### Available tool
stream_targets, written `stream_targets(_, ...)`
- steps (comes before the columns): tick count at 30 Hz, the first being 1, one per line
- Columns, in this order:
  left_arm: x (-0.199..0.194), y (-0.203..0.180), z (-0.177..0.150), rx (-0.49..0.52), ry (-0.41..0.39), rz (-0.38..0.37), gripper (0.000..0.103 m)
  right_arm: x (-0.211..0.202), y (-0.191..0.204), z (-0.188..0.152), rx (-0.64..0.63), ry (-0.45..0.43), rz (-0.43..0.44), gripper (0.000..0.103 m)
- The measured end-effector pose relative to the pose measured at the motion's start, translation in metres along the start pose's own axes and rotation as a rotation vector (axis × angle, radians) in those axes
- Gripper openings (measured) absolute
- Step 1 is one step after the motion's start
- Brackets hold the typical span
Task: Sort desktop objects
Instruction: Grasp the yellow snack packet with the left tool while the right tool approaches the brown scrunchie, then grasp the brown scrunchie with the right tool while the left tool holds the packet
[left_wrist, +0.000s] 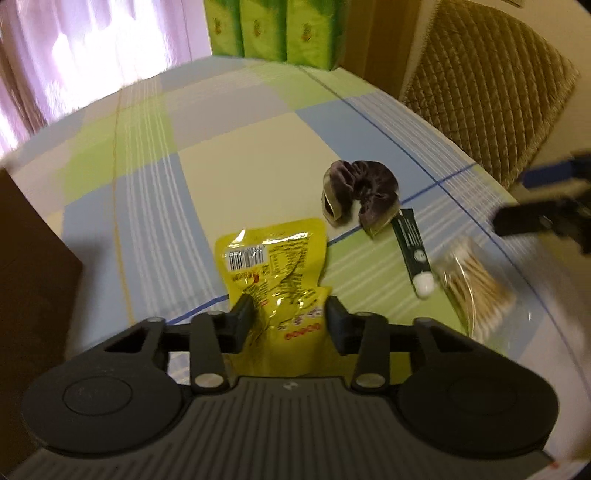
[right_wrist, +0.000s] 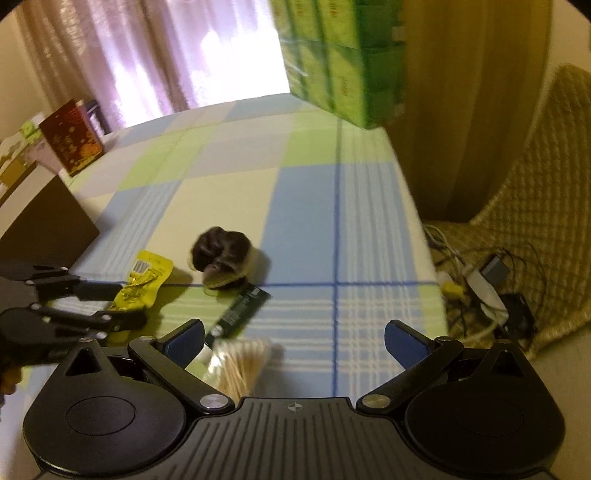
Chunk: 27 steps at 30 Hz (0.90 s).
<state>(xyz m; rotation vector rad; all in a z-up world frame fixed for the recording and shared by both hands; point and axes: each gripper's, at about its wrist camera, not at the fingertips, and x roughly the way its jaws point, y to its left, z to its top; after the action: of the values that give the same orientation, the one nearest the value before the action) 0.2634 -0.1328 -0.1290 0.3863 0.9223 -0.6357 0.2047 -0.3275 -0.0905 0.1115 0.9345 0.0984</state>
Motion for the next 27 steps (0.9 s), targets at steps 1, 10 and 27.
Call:
stream_targets(1, -0.002, 0.000, -0.003, 0.011, 0.003, 0.016, 0.034, 0.003, 0.002, 0.002, -0.016, 0.000, 0.004, 0.101)
stream_targets(10, 0.006, 0.005, -0.005, 0.054, 0.012, 0.058, 0.037, 0.027, 0.017, 0.018, -0.108, -0.009, 0.032, 0.101)
stream_targets(27, -0.020, 0.023, -0.001, 0.005, -0.017, 0.130, 0.028, 0.065, 0.036, 0.031, -0.238, 0.009, 0.072, 0.085)
